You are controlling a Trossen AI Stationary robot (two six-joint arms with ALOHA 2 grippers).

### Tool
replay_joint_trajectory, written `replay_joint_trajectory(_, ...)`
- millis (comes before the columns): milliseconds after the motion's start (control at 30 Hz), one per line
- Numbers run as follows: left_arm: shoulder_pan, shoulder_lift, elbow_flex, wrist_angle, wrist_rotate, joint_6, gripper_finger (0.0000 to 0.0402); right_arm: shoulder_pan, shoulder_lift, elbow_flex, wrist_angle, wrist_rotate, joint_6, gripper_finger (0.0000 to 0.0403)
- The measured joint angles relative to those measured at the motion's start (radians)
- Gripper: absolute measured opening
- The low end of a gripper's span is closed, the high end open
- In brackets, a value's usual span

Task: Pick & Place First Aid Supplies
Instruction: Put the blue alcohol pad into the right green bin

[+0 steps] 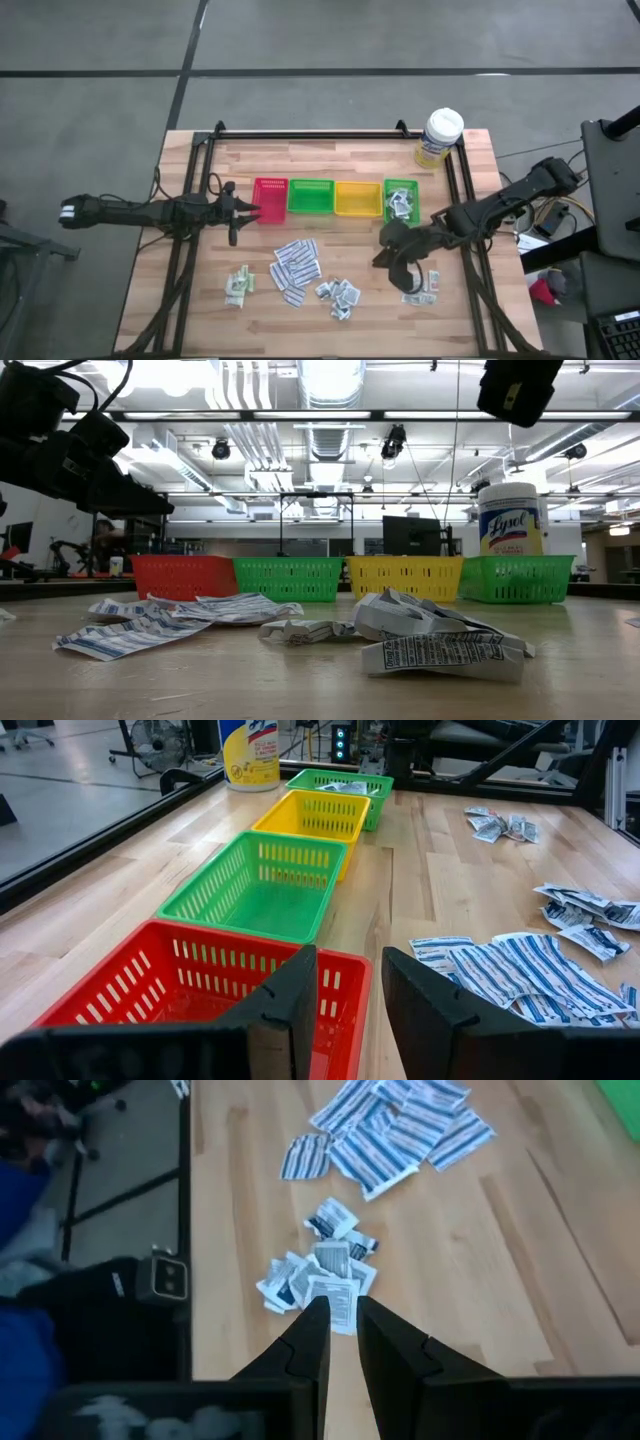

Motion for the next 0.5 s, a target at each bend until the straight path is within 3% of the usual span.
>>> replay_joint_trajectory(367,0.000,0.000,0.000,0.000,0.000,0.000,0.0113,0.003,0.199,-0.002,0.018,-0.176,-0.042,0.0052)
replay_joint_trajectory(500,0.000,0.000,0.000,0.000,0.000,0.000,0.0113,0.003,0.250,-0.001,0.058,-0.193,-0.043,0.0052)
